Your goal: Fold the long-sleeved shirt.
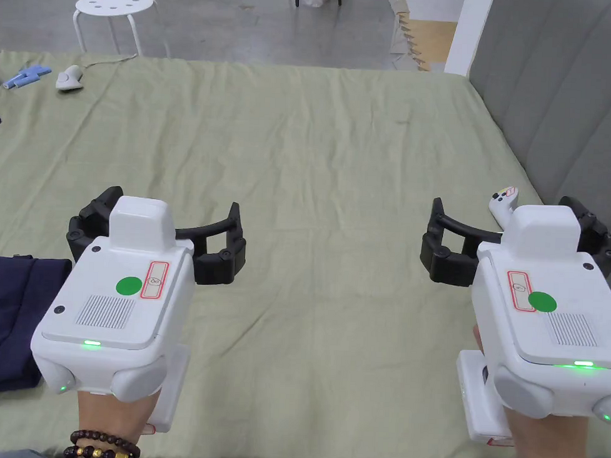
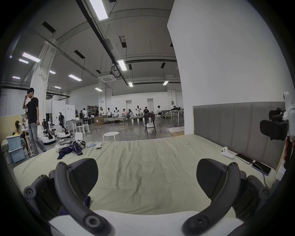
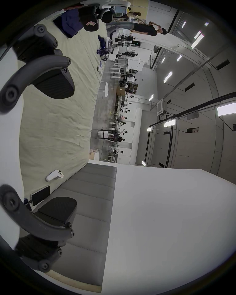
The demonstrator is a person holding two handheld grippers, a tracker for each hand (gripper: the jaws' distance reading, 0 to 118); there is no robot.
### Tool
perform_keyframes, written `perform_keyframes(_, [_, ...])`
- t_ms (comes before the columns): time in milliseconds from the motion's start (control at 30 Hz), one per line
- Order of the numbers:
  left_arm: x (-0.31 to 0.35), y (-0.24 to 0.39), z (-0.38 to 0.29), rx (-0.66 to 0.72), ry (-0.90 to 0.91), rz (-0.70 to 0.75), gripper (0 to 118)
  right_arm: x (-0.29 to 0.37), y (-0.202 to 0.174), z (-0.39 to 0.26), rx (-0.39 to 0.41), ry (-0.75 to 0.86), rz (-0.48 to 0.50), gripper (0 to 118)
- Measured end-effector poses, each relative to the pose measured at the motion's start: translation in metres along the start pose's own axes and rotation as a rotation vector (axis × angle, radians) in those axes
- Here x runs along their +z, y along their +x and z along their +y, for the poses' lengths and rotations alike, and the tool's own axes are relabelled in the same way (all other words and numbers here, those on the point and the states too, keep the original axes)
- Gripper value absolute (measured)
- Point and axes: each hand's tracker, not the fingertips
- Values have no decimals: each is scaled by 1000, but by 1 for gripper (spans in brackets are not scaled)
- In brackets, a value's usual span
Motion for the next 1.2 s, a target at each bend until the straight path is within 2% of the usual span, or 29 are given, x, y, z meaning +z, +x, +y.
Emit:
perform_keyframes(233, [0,1,1,4,3,2,111,0,0,-1,-4,-13,-2,118])
perform_keyframes(467, [0,2,4,7,-4,0,111,1,2,2,-60,-19,32,118])
perform_keyframes(533, [1,3,5,-2,-2,0,111,-2,1,5,-78,-51,-2,118])
perform_keyframes(633, [0,3,5,0,-1,1,111,-4,-2,5,-25,-70,-45,118])
perform_keyframes(700, [0,2,6,12,-4,-6,111,-3,-2,4,-25,-82,-37,118])
perform_keyframes(867, [0,2,5,-3,-11,-4,111,-7,6,11,-156,-264,64,118])
perform_keyframes(1033, [0,3,6,0,-19,-3,111,-5,9,22,-259,-272,75,118])
perform_keyframes(1133, [0,3,7,-3,-18,-5,111,-6,9,25,-281,-287,64,118])
perform_keyframes(1200, [0,3,7,-5,-16,-3,111,-5,7,26,-269,-294,25,118])
